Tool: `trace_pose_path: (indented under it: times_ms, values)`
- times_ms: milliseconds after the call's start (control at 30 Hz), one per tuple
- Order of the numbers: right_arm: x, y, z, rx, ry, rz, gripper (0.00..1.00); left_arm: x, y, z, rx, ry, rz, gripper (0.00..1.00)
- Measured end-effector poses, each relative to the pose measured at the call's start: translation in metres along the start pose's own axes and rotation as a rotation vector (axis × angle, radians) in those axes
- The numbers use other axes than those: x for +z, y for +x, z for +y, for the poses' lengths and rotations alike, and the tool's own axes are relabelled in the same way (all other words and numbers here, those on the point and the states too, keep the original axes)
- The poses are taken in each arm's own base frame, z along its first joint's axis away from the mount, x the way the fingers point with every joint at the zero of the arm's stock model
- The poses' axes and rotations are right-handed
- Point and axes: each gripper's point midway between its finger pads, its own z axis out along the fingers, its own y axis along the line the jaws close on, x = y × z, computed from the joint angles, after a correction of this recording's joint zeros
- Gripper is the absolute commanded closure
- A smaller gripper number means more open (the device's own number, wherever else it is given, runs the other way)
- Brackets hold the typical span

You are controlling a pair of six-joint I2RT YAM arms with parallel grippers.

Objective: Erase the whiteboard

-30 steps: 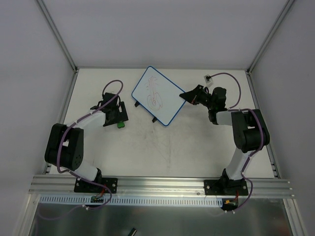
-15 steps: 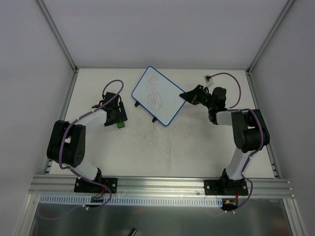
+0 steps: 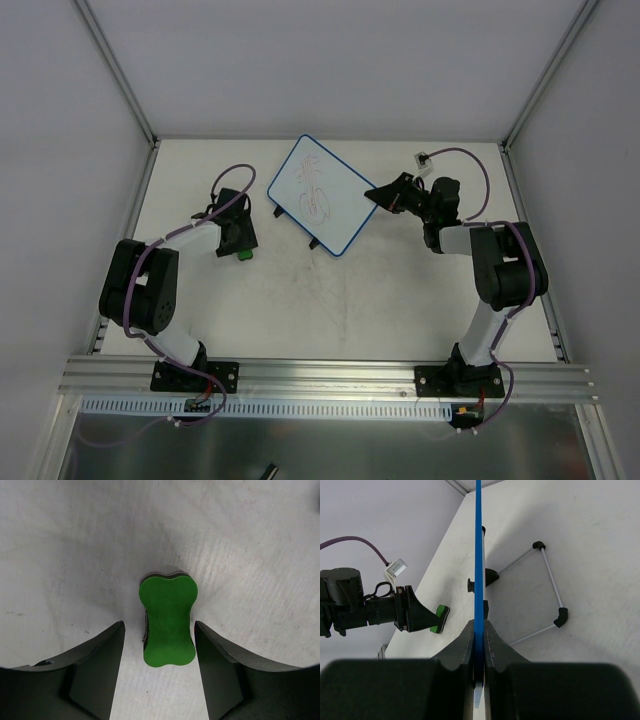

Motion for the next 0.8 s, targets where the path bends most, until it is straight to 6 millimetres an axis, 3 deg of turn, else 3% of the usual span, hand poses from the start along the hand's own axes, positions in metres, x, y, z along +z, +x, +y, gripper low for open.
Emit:
trace_pose_path:
  times_ms: [167, 300, 533, 800]
  values:
    - [0.0000, 0.0000, 0.0000, 0.000, 0.000, 0.000, 1.00, -0.0008, -0.0038, -0.0025, 0.002, 0.002, -0.010, 0.43]
    - [0.0000, 0.0001, 0.0001, 0.000, -0.001, 0.001, 1.00, -0.0006, -0.0079, -0.0043, 0.002, 0.000, -0.019, 0.52]
    - [0.0000, 0.0002, 0.0002, 0.000, -0.001, 0.001, 1.00, 0.0005, -0.0090, -0.0058, 0.007, -0.003, -0.020, 0.52]
    - [-0.0001, 0.0003, 0.0003, 0.000, -0.002, 0.002, 1.00, 0.0038, -0.0085, -0.0059, 0.008, -0.009, -0.014, 0.62]
